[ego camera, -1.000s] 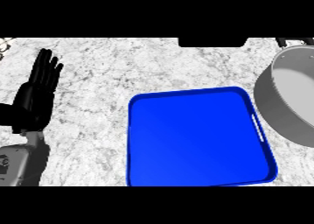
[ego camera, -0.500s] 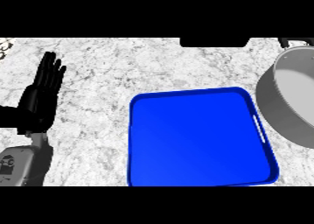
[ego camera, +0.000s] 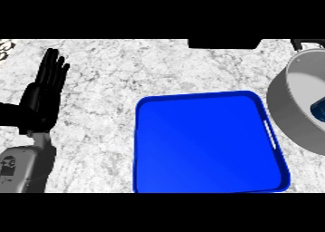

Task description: Pick the can from the tray and place it in the pot

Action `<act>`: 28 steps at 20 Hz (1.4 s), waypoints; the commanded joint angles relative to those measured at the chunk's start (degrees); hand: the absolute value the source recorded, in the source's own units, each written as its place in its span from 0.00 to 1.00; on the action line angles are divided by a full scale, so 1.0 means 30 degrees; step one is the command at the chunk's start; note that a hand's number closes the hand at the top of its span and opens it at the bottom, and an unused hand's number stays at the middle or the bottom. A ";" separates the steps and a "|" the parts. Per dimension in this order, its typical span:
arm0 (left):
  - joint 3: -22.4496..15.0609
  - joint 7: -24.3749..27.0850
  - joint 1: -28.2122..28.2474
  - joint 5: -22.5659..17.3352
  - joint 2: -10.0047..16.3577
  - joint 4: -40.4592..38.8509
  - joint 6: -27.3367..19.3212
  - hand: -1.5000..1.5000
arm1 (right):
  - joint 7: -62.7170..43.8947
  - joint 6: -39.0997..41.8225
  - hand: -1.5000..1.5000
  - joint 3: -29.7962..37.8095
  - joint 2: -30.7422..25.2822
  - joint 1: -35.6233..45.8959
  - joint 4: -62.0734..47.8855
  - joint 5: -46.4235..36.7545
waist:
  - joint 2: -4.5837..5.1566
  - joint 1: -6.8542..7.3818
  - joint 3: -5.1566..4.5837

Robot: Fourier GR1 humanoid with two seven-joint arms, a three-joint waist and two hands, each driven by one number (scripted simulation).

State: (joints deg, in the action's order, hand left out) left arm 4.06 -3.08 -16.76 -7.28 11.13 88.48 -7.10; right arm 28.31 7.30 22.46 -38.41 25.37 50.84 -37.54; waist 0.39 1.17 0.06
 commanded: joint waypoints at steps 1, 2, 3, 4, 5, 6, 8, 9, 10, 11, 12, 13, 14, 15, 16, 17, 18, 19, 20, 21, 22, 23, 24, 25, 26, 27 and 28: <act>0.0480 -0.0605 0.0178 -0.0648 0.0580 0.0733 0.0648 0.50 | 0.1278 0.0509 0.00 -0.0498 0.0437 0.1117 -0.3578 -0.0079 | 0.0007 0.0198 0.0016; 0.0637 -0.0372 -0.0133 -0.0640 0.0591 0.0224 0.0694 0.50 | 0.1820 0.1057 0.00 -0.1046 0.0273 0.1756 -0.3510 -0.0259 | -0.0017 0.0040 0.0002; 0.0573 -0.0059 0.0133 -0.0492 0.0185 -0.0105 0.0424 0.50 | 0.2698 0.1408 0.00 -0.1052 -0.0236 0.1937 -0.3823 -0.0211 | -0.0033 -0.0063 -0.0002; 0.1142 0.0654 -0.0208 -0.1000 0.0691 -0.1180 0.1293 0.50 | 0.3807 0.0690 0.00 -0.0890 0.0036 0.1925 -0.5070 -0.0226 | 0.0027 -0.0033 0.0005; 0.0624 -0.0230 -0.0654 -0.0338 0.0445 -0.0590 0.0506 0.50 | 0.4542 0.0700 0.00 -0.0790 -0.0206 0.2534 -0.5750 -0.0152 | 0.0013 -0.0013 0.0013; 0.0594 -0.0424 -0.0098 -0.0415 0.0408 0.0054 0.0555 0.50 | 0.4288 0.1148 0.00 -0.0542 0.0023 0.2200 -0.4303 0.0523 | -0.0082 -0.0183 -0.0005; 0.0687 0.0444 0.0117 -0.0531 0.0129 -0.0747 0.0716 0.50 | 0.4569 0.1770 0.00 -0.0046 0.0629 0.2439 -0.3919 0.1565 | -0.0085 -0.0256 -0.0013; 0.0681 -0.0105 0.0344 -0.0480 0.0490 0.0013 0.0770 0.50 | 0.3881 0.1990 0.00 0.0455 0.1145 0.2715 -0.3594 0.2292 | -0.0138 -0.0242 -0.0015; 0.0351 -0.0291 -0.0248 -0.0003 0.0239 -0.0255 0.0294 0.50 | 0.4640 0.2646 0.00 0.1095 0.0874 0.2334 -0.4108 0.3054 | -0.0119 -0.0367 -0.0004; 0.0714 -0.0366 -0.0131 -0.0401 0.0167 0.0023 0.0219 0.50 | 0.3818 0.3033 0.00 0.1179 0.1132 0.3124 -0.4053 0.3369 | -0.0132 -0.0269 -0.0013; 0.0111 -0.0263 0.0668 -0.0024 -0.0056 0.0690 0.0257 0.50 | 0.4449 0.3596 0.00 0.1982 0.0323 0.2519 -0.4964 0.3971 | -0.0125 -0.0239 0.0000; 0.0324 -0.0421 0.0191 0.0045 -0.0006 0.0387 -0.0006 0.50 | 0.2759 0.4504 0.00 0.2159 0.0270 0.3198 -0.4430 0.4455 | -0.0165 -0.0373 -0.0021; 0.0990 0.0128 0.0807 -0.0823 0.0723 0.0177 0.1236 0.50 | 0.3690 0.4417 0.00 0.3072 -0.0351 0.2655 -0.5696 0.4962 | -0.0091 -0.0254 -0.0006; 0.0418 -0.0343 0.0781 -0.0459 0.0166 0.0859 0.0659 0.50 | 0.1395 0.4627 0.00 0.2948 0.0147 0.4171 -0.5582 0.5133 | -0.0134 -0.0158 -0.0018; 0.0572 0.0345 0.1259 -0.0407 0.0107 0.0491 0.0739 0.50 | 0.1892 0.4648 0.00 0.3428 0.0035 0.3915 -0.6061 0.5592 | -0.0099 -0.0177 -0.0013; 0.0528 -0.0565 0.0114 -0.0340 0.0133 0.0344 0.0359 0.50 | 0.1643 0.4879 0.00 0.4113 -0.0041 0.4171 -0.6642 0.6253 | -0.0073 -0.0237 0.0000; 0.0786 -0.0295 0.0684 -0.0774 0.0691 0.0529 0.1292 0.50 | 0.1544 0.5876 0.00 0.4191 -0.1014 0.4186 -0.7204 0.6378 | -0.0069 -0.0166 -0.0004; 0.0167 0.1139 0.0866 0.0299 -0.0554 -0.0460 0.0182 0.50 | 0.1560 0.6330 0.00 0.4655 -0.1638 0.4347 -0.7482 0.6820 | -0.0031 -0.0284 -0.0006; 0.0795 -0.1143 -0.0504 -0.0406 0.0372 0.0080 0.0298 0.50 | 0.2031 0.6937 0.00 0.4985 -0.2336 0.3916 -0.7862 0.7118 | -0.0052 -0.0305 0.0009; 0.0095 0.0007 0.0080 0.0313 -0.0542 0.0003 -0.0178 0.50 | 0.1051 0.6229 0.00 0.4863 -0.1866 0.5070 -0.8028 0.7196 | -0.0050 -0.0192 -0.0003; 0.0224 0.0102 0.0030 0.0091 -0.0367 0.0005 0.0138 0.50 | 0.1746 0.6908 0.00 0.5507 -0.2864 0.4477 -0.8789 0.7604 | -0.0016 -0.0188 0.0010; 0.0478 -0.0017 0.0511 -0.0068 0.0260 0.0259 0.0690 0.50 | 0.2957 0.7101 0.00 0.5763 -0.3558 0.4194 -0.9289 0.7688 | 0.0023 -0.0049 0.0027; -0.0086 0.0347 0.1213 0.0249 -0.0439 0.0756 0.0349 0.50 | 0.2739 0.7141 0.00 0.5931 -0.4012 0.4372 -0.9998 0.7742 | 0.0037 0.0059 0.0032; 0.0183 -0.0136 -0.0092 0.0196 -0.0231 0.0092 0.0216 0.50 | 0.3335 0.7074 0.00 0.6069 -0.3494 0.4302 -1.0290 0.8031 | 0.0053 -0.0038 0.0034; 0.0528 0.0605 0.0198 0.0025 -0.0144 -0.0369 0.0483 0.50 | 0.3094 0.6416 0.00 0.6085 -0.3315 0.4542 -1.0793 0.8007 | 0.0075 0.0031 0.0030; 0.0690 0.1029 -0.0297 0.0021 -0.0085 -0.1285 0.0598 0.50 | 0.2790 0.7563 0.00 0.6585 -0.4386 0.4906 -1.1144 0.8506 | 0.0147 0.0009 0.0041; 0.0325 -0.0281 0.0229 -0.0012 -0.0088 0.0522 0.0424 0.50 | 0.3877 0.7292 0.00 0.6428 -0.4443 0.4164 -1.1392 0.8292 | 0.0081 0.0139 0.0054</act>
State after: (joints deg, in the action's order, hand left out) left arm 5.24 -2.49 -16.16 -7.23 10.79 88.31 -5.81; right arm 36.10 26.84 39.88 -48.68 38.58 20.97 -14.23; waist 0.54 1.13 0.14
